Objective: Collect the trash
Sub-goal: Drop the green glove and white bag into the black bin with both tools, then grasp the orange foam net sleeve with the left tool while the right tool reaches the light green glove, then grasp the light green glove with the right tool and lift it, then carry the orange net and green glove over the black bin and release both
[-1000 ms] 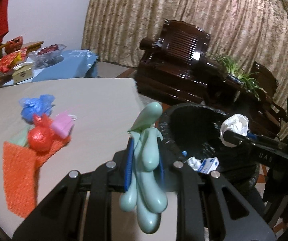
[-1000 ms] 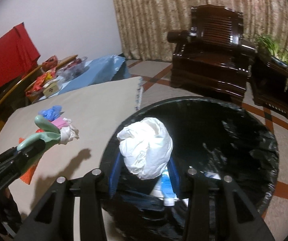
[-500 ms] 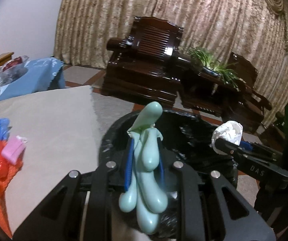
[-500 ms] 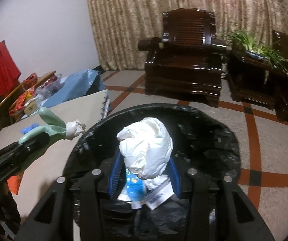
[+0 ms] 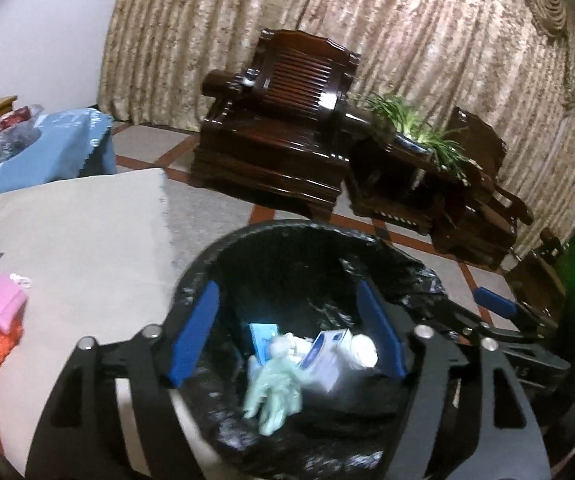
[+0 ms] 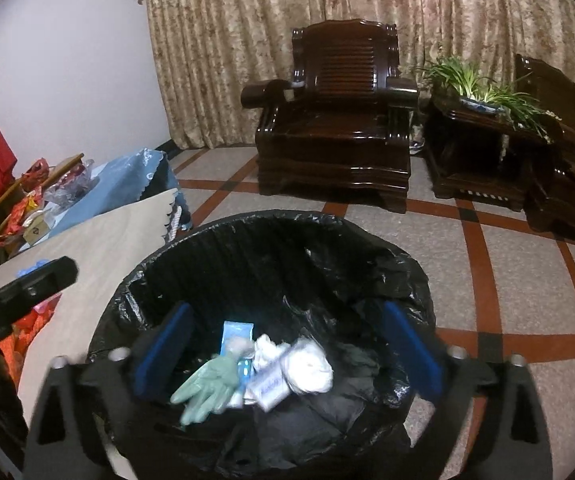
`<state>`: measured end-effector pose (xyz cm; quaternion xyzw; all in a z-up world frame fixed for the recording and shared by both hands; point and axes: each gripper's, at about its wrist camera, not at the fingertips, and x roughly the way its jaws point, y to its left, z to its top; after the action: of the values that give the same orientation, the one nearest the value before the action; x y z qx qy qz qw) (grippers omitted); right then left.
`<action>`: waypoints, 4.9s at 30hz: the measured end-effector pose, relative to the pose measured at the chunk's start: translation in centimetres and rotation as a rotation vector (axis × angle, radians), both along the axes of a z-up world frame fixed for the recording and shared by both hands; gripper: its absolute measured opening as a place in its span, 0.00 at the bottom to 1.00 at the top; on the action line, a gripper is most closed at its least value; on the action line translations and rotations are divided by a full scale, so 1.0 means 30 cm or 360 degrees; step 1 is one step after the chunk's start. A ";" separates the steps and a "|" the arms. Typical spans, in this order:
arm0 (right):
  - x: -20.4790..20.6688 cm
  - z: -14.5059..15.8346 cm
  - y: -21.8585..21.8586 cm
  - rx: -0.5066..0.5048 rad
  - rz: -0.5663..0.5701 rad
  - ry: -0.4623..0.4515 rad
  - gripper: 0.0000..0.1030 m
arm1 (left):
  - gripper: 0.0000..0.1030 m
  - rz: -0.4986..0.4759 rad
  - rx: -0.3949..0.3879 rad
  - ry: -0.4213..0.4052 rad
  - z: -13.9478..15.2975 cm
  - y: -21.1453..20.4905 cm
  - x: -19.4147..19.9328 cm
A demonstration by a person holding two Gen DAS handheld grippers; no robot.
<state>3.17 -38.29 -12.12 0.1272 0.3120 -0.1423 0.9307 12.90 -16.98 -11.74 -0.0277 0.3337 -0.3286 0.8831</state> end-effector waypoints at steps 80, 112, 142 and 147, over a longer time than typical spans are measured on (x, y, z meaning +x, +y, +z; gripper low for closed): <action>0.450 -0.102 1.141 -0.0063 0.1093 0.0022 0.91 | 0.20 0.1224 0.0270 0.0087 -0.131 1.235 -0.055; 0.472 -0.227 1.548 -0.0059 0.1371 0.0215 0.28 | 0.22 0.1345 0.0286 0.0195 -0.222 1.479 -0.123; 0.276 0.207 1.074 0.0030 0.1109 -0.0236 0.28 | 0.24 0.1018 0.0194 -0.0065 0.084 1.008 -0.076; 0.252 0.223 0.939 0.0027 0.0978 -0.0256 0.28 | 0.24 0.0893 0.0173 -0.0077 0.095 0.875 -0.060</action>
<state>10.75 -10.11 -5.42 0.0456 0.2623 0.1585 0.9508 11.11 9.26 -8.88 -0.0637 0.3088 -0.0535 0.9475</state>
